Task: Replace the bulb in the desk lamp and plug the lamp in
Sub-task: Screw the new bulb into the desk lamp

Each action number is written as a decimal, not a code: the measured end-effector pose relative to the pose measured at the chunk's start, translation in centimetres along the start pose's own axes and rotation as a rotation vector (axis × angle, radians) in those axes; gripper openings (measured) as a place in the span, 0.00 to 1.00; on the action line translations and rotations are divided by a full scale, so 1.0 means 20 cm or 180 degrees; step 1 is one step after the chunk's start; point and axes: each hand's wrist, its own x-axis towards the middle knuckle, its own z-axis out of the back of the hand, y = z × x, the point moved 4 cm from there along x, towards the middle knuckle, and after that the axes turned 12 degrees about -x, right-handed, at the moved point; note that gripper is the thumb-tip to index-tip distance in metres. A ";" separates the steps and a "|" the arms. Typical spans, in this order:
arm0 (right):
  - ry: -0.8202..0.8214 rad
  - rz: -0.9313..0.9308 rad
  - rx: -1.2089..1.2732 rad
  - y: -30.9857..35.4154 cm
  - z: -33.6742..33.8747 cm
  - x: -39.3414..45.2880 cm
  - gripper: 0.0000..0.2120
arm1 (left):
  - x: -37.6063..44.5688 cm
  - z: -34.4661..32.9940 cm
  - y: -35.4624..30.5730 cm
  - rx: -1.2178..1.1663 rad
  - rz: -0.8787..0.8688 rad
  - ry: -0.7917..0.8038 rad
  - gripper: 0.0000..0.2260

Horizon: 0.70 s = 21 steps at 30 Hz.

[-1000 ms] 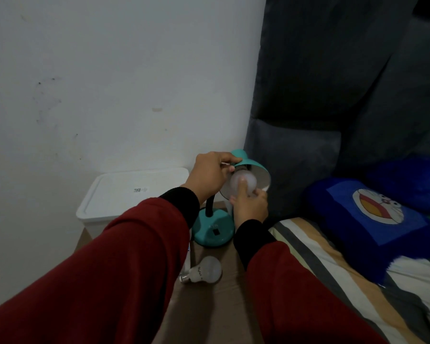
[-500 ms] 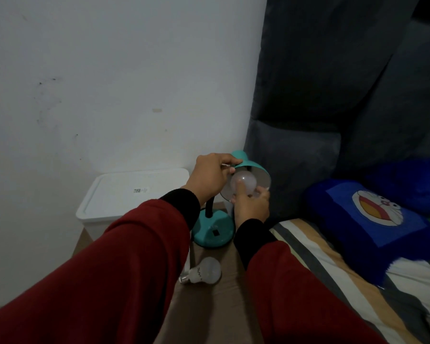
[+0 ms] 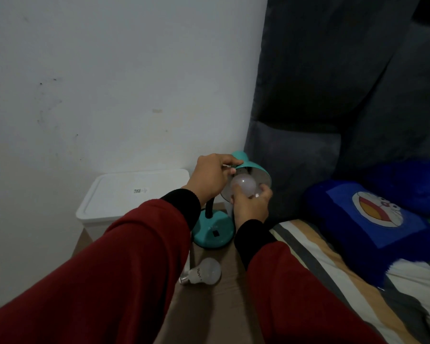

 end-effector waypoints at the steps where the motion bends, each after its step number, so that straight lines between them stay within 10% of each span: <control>1: 0.0001 0.0050 -0.0073 0.00 0.00 0.01 0.30 | 0.00 0.00 0.00 0.0004 -0.0001 -0.0006 0.13; 16: 0.0039 0.0190 -0.0213 0.01 0.01 0.00 0.41 | 0.00 0.00 -0.01 0.0056 -0.0047 0.0003 0.12; 21: 0.0025 0.0314 -0.0384 0.01 0.02 0.03 0.28 | 0.01 0.00 0.00 0.0063 -0.0059 -0.0005 0.13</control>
